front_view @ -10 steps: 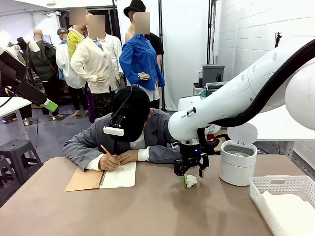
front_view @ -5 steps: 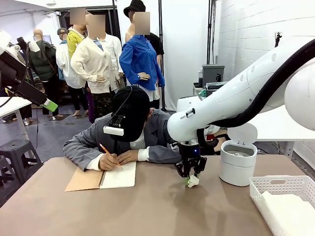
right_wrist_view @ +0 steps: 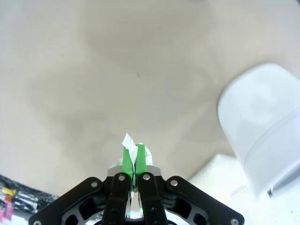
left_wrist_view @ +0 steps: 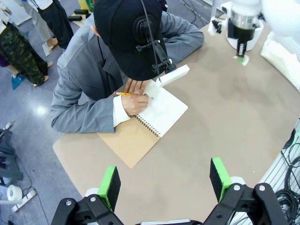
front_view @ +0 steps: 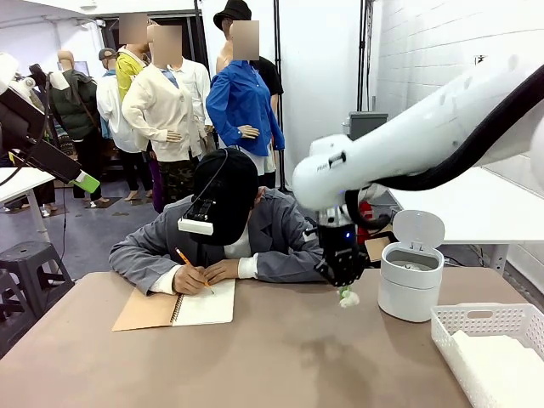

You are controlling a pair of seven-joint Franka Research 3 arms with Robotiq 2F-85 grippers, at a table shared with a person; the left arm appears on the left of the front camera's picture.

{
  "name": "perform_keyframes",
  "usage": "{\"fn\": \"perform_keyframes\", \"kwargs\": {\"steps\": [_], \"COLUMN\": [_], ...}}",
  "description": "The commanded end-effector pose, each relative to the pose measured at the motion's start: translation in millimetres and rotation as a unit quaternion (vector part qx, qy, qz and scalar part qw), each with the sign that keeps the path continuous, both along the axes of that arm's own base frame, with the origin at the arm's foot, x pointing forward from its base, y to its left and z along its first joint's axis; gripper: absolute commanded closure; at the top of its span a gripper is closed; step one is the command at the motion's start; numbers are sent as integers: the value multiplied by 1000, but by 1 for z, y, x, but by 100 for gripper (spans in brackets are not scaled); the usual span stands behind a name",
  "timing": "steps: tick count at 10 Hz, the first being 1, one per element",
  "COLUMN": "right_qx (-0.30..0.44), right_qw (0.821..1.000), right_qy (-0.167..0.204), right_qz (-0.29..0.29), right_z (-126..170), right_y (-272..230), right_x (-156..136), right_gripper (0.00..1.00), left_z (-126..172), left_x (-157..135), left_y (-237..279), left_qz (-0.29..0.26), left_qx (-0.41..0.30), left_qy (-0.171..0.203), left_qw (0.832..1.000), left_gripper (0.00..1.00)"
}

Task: Sort the paper based on its condition.
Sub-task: If a person hands you a paper, place it in the Organizing basket , and if it's crumpled, put it in the Trash can.

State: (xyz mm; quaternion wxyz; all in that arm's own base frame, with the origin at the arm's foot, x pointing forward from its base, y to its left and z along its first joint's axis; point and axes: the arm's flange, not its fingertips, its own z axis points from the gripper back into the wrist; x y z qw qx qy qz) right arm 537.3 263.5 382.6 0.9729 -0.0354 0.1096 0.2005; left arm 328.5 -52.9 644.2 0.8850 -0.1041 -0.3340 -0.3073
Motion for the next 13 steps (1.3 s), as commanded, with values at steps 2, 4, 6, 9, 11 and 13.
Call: {"fn": "perform_keyframes", "kwargs": {"steps": [2,4,6,9,11,13], "right_qx": [4,24,43,42,21,22], "right_qw": [1000,999,998,993,985,982], "right_qy": [12,-20,-52,-112,-171,-185], "right_qz": [-3,8,17,12,-4,-11], "right_z": [49,88,128,172,181,179], "right_y": [-10,-20,-34,-54,-70,-79], "right_x": [-8,-13,-15,-20,-12,-8], "right_gripper": [100,100,100,100,100,100], "left_z": [0,0,0,0,0,0], "left_x": [0,0,0,0,0,0], "left_y": [1,1,1,1,1,1], "left_qz": [-1,-1,-1,-1,-1,-1], "left_qx": [1,1,1,1,1,1], "left_qy": [-1,-1,-1,-1,-1,-1], "left_qw": [1000,1000,1000,1000,1000,1000], "left_gripper": [0,0,0,0,0,0]}}
